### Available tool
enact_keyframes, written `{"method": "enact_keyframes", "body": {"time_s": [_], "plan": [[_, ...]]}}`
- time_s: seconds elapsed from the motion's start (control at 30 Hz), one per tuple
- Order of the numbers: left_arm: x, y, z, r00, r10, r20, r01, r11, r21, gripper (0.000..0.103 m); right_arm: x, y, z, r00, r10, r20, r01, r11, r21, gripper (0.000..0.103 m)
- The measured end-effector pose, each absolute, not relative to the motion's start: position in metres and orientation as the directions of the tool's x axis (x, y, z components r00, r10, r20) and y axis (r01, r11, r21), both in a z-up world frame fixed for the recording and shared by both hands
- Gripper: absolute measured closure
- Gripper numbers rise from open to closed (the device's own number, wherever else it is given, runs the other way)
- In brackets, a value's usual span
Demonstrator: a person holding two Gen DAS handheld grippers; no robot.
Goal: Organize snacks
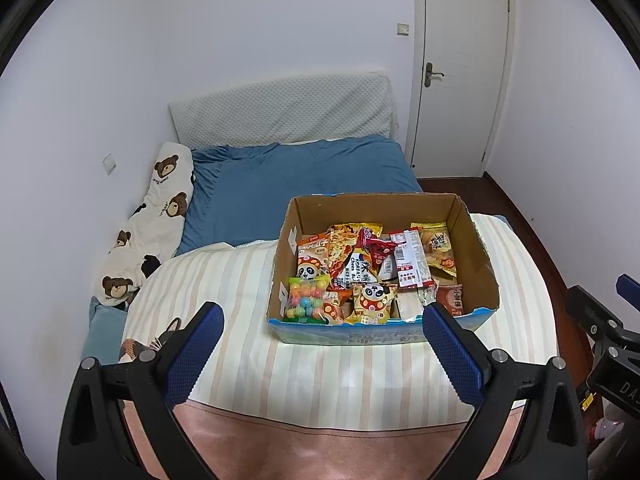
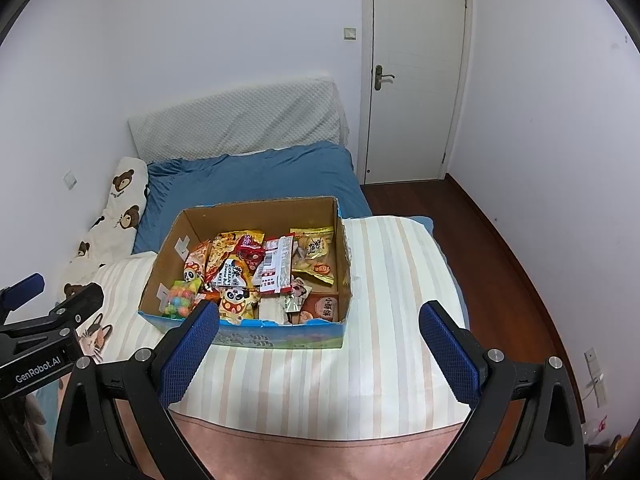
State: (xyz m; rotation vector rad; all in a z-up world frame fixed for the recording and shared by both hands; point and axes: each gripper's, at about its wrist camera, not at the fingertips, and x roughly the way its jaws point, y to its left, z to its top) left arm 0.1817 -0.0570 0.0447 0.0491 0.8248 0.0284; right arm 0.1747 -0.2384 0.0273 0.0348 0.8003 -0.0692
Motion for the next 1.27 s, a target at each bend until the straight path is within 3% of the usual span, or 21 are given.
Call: {"method": "enact_keyframes", "body": {"time_s": [1.27], "plan": [[0.172,-0.057,0.046,0.678,0.021,-0.735,0.017,0.999,0.044,0.001,0.170,-0.245,0.037,0.690,-0.036,-0.723,0.069,0.998,0.016,0.001]]}}
